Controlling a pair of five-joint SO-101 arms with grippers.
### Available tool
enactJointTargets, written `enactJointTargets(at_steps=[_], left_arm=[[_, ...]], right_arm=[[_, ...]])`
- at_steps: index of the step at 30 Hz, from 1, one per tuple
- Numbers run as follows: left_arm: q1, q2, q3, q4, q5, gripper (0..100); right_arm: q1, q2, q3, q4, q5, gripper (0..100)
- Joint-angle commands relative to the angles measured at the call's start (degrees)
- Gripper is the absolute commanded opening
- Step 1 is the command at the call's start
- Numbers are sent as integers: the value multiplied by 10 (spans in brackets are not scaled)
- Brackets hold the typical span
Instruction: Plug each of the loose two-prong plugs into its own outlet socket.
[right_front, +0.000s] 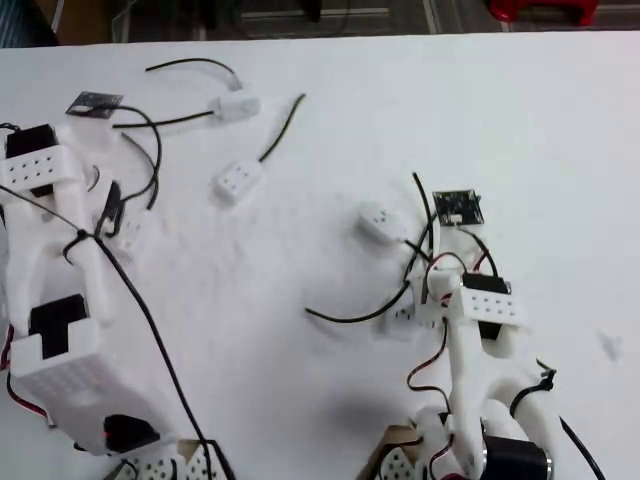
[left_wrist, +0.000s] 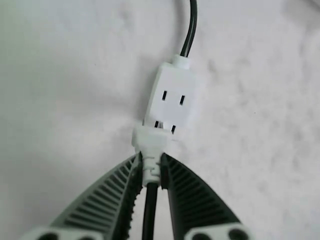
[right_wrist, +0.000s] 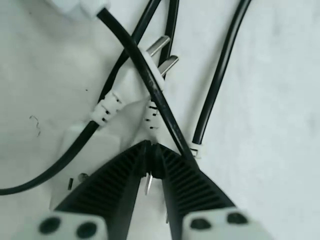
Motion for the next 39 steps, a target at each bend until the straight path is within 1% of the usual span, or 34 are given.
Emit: enactJointTargets(at_steps=[1, 6, 15, 20, 23, 26, 29, 35, 39], left_arm=[[15, -36, -1, 18, -8, 24], [36, -36, -1, 22, -7, 24], [36, -33, 3, 18, -8, 24], [35, 20, 18, 5, -7, 24], [25, 56, -12, 18, -7, 24], [16, 80, -67, 52, -8, 24], [16, 108, -113, 82, -27, 24], [17, 183, -162, 109, -55, 24], [17, 204, -196, 137, -59, 40]], right_arm=[[-5, -8, 1, -6, -4, 18], [-5, -8, 1, -6, -4, 18], [-5, -8, 1, -6, -4, 18], [-5, -8, 1, -6, -4, 18], [-5, -8, 1, -6, -4, 18], [-5, -8, 1, -6, -4, 18], [-5, -8, 1, -6, -4, 18], [-5, -8, 1, -6, -4, 18], [-5, -8, 1, -6, -4, 18]])
